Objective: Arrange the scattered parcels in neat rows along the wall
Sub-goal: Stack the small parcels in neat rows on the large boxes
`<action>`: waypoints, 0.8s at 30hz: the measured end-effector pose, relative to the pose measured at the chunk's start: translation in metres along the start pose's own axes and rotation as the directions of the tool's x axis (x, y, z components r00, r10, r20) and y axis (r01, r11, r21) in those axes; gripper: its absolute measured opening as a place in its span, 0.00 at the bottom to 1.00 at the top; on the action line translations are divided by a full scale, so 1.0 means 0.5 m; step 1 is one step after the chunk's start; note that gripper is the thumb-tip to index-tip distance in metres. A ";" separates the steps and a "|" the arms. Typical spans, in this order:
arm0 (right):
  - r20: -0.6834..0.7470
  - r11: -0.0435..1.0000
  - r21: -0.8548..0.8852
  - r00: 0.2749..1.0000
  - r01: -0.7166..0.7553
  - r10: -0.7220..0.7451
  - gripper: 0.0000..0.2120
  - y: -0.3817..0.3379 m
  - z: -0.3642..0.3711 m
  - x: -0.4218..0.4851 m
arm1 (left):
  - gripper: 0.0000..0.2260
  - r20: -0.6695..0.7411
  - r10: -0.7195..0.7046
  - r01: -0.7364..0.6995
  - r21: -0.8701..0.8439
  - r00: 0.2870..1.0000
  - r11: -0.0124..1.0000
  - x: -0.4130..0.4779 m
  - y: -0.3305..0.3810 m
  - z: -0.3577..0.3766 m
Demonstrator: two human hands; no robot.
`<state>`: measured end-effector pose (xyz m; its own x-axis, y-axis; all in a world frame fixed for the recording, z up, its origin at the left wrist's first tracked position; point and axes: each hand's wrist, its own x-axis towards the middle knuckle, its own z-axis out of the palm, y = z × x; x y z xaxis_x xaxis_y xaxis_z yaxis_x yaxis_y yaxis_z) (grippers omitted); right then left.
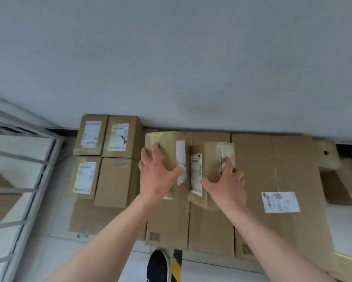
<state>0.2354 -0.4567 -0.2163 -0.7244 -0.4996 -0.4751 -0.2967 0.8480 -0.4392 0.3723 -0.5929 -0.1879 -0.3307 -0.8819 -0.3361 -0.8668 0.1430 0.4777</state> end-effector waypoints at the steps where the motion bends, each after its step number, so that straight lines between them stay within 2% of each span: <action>1: 0.059 1.000 0.025 0.998 -0.008 0.006 0.48 -0.030 0.043 -0.009 | 0.46 -0.003 -0.024 0.024 -0.028 1.000 0.999 0.033 -0.051 -0.033; 4: 0.217 0.995 0.080 0.975 -0.064 0.046 0.47 -0.076 0.153 -0.030 | 0.46 0.015 -0.073 0.075 -0.171 0.997 0.982 0.129 -0.161 -0.096; 8: 0.313 0.960 0.206 0.942 -0.189 0.118 0.45 -0.077 0.244 -0.038 | 0.41 0.098 -0.053 0.082 -0.327 0.994 0.941 0.249 -0.216 -0.101; 11: 0.329 0.913 0.316 0.932 -0.260 0.151 0.43 -0.066 0.289 -0.028 | 0.32 0.143 0.028 0.021 -0.330 0.989 0.944 0.310 -0.214 -0.077; 14: 0.327 0.883 0.384 0.934 -0.269 0.142 0.40 -0.056 0.311 -0.020 | 0.32 0.171 0.084 -0.016 -0.362 0.982 0.932 0.358 -0.210 -0.049; 16: 0.346 0.854 0.431 0.928 -0.291 0.142 0.37 -0.054 0.309 -0.025 | 0.29 0.174 0.076 -0.006 -0.374 0.982 0.927 0.391 -0.210 -0.041; 19: 0.374 0.811 0.494 0.919 -0.312 0.126 0.35 -0.048 0.298 -0.046 | 0.18 0.141 0.033 0.034 -0.443 0.989 0.896 0.429 -0.217 -0.039; 21: 0.396 0.800 0.506 0.911 -0.323 0.117 0.36 -0.042 0.295 -0.058 | 0.21 0.165 0.095 -0.023 -0.390 0.982 0.920 0.439 -0.229 -0.029; 24: 0.408 0.786 0.526 0.907 -0.325 0.102 0.36 -0.033 0.294 -0.066 | 0.27 0.142 0.187 -0.161 -0.177 0.972 0.971 0.422 -0.242 -0.005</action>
<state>0.3557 -0.4803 -0.3056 -0.4333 -0.4394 -0.7869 0.3288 0.7359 -0.5919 0.4081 -0.7974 -0.3146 -0.5371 -0.7663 -0.3526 -0.7220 0.2015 0.6619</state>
